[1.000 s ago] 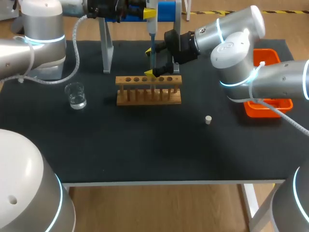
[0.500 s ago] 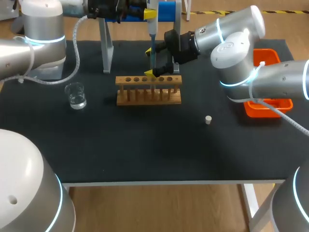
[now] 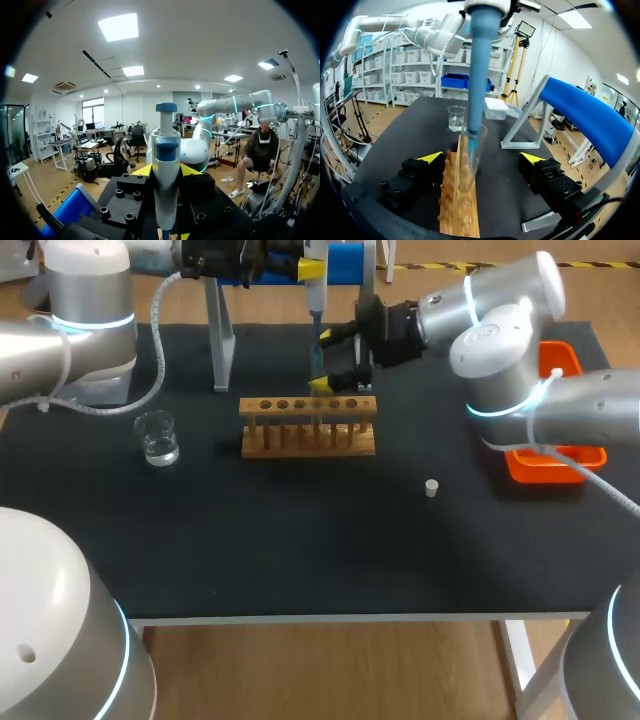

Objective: Invert the test tube, pick up the pipette, mount the tip to pipette, aspirate from beaker and dispense into the tube, eject the tip, return the pipette, and cap with the stopper.

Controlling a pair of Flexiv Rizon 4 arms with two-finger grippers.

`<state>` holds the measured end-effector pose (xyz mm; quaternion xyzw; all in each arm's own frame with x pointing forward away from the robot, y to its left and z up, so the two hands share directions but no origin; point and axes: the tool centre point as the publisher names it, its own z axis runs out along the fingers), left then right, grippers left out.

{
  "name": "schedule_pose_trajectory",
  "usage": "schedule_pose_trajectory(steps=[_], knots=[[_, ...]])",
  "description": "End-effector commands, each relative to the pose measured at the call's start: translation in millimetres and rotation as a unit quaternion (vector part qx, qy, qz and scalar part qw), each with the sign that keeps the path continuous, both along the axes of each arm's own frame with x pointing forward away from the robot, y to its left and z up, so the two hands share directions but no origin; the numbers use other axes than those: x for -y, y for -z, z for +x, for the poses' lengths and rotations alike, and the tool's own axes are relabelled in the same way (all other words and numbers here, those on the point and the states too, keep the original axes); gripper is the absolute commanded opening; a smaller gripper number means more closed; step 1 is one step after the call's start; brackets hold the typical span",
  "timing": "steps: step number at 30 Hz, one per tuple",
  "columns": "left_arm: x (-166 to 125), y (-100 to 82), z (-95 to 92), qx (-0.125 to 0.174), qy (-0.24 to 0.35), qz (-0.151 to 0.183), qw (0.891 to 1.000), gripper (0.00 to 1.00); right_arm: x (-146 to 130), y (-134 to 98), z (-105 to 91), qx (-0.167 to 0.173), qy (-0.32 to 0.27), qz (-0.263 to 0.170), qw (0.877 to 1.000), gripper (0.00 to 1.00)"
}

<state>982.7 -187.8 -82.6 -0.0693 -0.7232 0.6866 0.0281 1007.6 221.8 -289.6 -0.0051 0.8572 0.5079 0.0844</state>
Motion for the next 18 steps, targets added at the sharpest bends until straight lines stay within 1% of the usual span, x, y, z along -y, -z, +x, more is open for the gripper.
schedule_pose_trajectory(steps=[1,5,8,12,14,18], knots=[[-0.5,-0.7,0.1,0.0,0.001,0.001,1.0,0.0,27.5,-8.1,-7.6,-0.001,0.008,0.016,1.0,1.0],[-0.5,-0.7,0.1,0.0,0.001,0.001,1.0,0.0,44.6,-13.8,-6.6,-0.013,0.021,0.045,0.999,1.0],[-0.5,-0.7,0.1,0.0,0.001,0.001,1.0,0.0,51.6,-20.0,-8.2,-0.018,0.017,0.064,0.998,1.0],[-0.5,-0.7,0.1,0.0,0.001,0.001,1.0,0.0,56.2,-28.9,-11.1,-0.018,0.011,0.071,0.997,1.0],[-0.5,-0.7,0.1,0.0,0.001,0.001,1.0,0.0,60.1,-33.8,-11.9,-0.022,0.008,0.082,0.996,1.0],[-0.5,-0.7,0.1,0.0,0.001,0.001,1.0,0.0,67.7,-43.6,-15.8,-0.03,0.009,0.092,0.995,1.0]])
